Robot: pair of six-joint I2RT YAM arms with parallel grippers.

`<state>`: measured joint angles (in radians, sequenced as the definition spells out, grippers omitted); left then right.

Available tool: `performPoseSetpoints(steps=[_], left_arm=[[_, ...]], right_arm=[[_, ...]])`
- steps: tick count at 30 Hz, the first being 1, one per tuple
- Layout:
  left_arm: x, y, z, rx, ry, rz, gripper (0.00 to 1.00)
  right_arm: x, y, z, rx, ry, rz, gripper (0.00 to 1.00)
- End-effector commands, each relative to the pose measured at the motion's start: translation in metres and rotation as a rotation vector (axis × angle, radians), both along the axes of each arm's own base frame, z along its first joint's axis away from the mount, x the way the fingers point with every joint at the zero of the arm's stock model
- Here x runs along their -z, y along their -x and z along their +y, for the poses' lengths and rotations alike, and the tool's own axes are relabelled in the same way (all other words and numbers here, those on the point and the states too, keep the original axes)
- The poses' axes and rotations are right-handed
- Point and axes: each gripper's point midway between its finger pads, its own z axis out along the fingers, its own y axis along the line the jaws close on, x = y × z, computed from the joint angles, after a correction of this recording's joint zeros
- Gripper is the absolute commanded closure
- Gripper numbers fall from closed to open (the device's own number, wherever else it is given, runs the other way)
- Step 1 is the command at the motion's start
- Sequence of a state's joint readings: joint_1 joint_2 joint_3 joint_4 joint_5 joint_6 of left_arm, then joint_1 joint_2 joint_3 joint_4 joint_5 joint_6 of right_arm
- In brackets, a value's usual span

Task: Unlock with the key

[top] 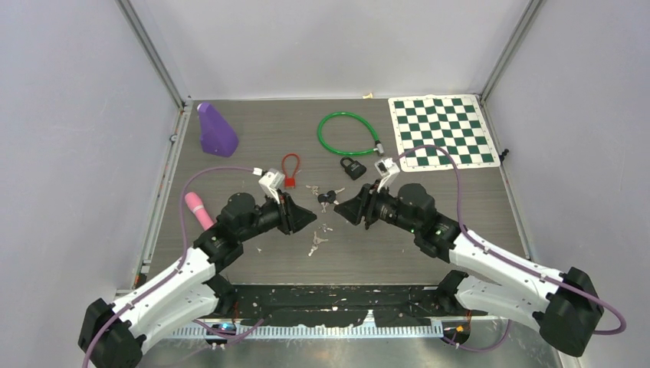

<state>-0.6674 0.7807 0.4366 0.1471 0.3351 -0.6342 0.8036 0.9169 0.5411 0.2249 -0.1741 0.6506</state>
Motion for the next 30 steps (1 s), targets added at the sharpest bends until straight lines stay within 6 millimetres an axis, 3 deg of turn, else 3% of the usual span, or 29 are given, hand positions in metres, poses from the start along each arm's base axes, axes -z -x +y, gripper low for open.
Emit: performPoseSetpoints(steps=[1,4,7,11,17,23,30], left_arm=[[0.030,-0.015,0.027,-0.124,-0.231,0.059,0.61],[0.052,-0.015,0.043,-0.174,-0.344,0.126,0.40],[0.069,-0.012,0.049,-0.187,-0.411,0.194,0.32],[0.090,-0.005,0.040,-0.126,-0.496,0.277,0.29],[0.119,0.002,0.019,-0.003,-0.749,0.299,0.33],[0.139,0.002,-0.006,0.081,-0.860,0.315,0.48],[0.166,0.009,-0.009,0.118,-0.946,0.372,0.62]], right_arm=[[0.044,0.006,-0.007,-0.046,0.231,0.098,0.47],[0.069,0.007,-0.002,-0.080,0.323,0.150,0.44],[0.087,0.008,0.001,-0.087,0.408,0.188,0.44],[0.098,-0.002,-0.001,-0.041,0.457,0.212,0.44],[0.107,-0.005,-0.011,0.011,0.491,0.224,0.44],[0.109,-0.004,-0.025,0.061,0.501,0.221,0.43],[0.113,-0.002,-0.031,0.079,0.501,0.226,0.43]])
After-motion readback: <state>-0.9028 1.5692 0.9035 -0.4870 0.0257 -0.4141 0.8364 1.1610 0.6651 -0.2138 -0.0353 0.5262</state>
